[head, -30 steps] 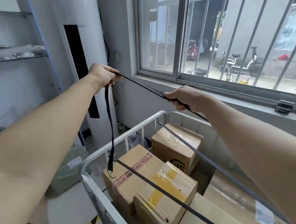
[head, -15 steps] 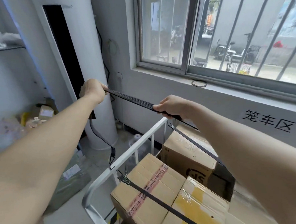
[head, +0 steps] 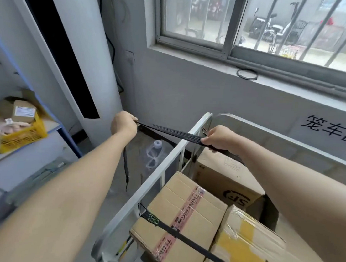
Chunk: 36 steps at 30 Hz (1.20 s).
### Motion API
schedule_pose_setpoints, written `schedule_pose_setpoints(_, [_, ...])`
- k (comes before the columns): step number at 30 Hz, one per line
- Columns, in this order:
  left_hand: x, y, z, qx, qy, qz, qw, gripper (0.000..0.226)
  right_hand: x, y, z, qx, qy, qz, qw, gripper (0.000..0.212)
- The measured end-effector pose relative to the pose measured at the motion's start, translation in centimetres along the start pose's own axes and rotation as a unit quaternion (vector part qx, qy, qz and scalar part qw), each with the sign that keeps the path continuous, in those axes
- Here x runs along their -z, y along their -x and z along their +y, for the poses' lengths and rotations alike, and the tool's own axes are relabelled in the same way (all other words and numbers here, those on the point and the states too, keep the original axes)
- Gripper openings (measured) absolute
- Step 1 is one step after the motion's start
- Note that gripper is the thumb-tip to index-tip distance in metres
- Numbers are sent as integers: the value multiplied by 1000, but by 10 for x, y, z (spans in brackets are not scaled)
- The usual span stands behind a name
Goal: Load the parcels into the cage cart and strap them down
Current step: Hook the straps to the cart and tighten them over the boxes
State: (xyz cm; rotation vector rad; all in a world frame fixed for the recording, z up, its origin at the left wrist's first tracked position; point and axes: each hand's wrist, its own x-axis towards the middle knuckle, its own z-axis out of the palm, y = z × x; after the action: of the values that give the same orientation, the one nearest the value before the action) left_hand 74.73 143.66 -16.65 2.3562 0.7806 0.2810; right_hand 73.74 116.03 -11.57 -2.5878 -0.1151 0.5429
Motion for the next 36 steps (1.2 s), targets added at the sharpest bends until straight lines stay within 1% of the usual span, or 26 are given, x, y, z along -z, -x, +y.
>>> schedule_pose_setpoints(3, [-45, 8, -30, 31, -20, -57, 998, 24, -24, -11, 14, -7, -20, 28, 999, 12])
schedule_pose_setpoints(5, [-69, 16, -52, 65, -35, -88, 993, 26, -43, -11, 11, 4, -39, 25, 999, 7])
schedule_pose_setpoints(7, [-90, 22, -72, 96, -38, -128, 986, 28, -67, -9, 6, 20, -65, -17, 998, 8])
schedule_pose_setpoints(9, [-106, 28, -85, 113, -22, -160, 980, 26, -98, -8, 4, 22, -83, -78, 993, 10])
schedule_pose_setpoints(11, [-118, 32, -92, 114, -3, -192, 975, 23, -135, -8, 8, 21, -73, -135, 988, 12])
schedule_pose_setpoints(13, [-128, 35, -100, 116, 28, -228, 966, 22, -170, -11, 15, 18, -64, -171, 983, 18])
schedule_pose_setpoints(16, [-134, 37, -111, 151, 85, -298, 939, 23, -210, -24, 27, -6, -69, -179, 981, 30])
schedule_pose_setpoints(19, [-138, 39, -116, 156, 57, -390, 906, 17, -233, -41, 29, -34, -101, -176, 979, 44])
schedule_pose_setpoints(21, [-138, 37, -117, 167, 65, -437, 881, 22, -242, -50, 25, -34, -147, -175, 973, 48])
schedule_pose_setpoints(23, [-140, 33, -118, 175, 84, -474, 859, 30, -248, -56, 19, -38, -197, -173, 964, 45])
schedule_pose_setpoints(25, [-143, 29, -122, 189, 103, -502, 838, 35, -254, -60, 17, -55, -268, -181, 945, 41])
schedule_pose_setpoints(27, [-143, 26, -125, 194, 108, -520, 825, 37, -258, -62, 19, -68, -323, -192, 924, 37])
schedule_pose_setpoints(28, [-142, 27, -125, 191, 109, -531, 819, 36, -259, -61, 22, -69, -332, -195, 920, 33])
schedule_pose_setpoints(30, [-137, 29, -123, 189, 115, -549, 806, 33, -256, -57, 28, -67, -316, -198, 925, 22])
schedule_pose_setpoints(31, [-134, 30, -122, 187, 113, -550, 806, 33, -252, -54, 32, -65, -306, -202, 928, 21])
schedule_pose_setpoints(33, [-129, 35, -117, 179, 98, -526, 826, 28, -242, -48, 39, -58, -283, -211, 934, 25])
schedule_pose_setpoints(34, [-125, 37, -112, 168, 84, -495, 848, 24, -236, -44, 42, -52, -263, -210, 940, 28])
schedule_pose_setpoints(35, [-122, 40, -106, 156, 71, -447, 878, 20, -228, -40, 44, -45, -241, -206, 947, 30])
schedule_pose_setpoints(36, [-118, 44, -98, 143, 63, -381, 911, 19, -220, -36, 46, -38, -222, -203, 953, 31])
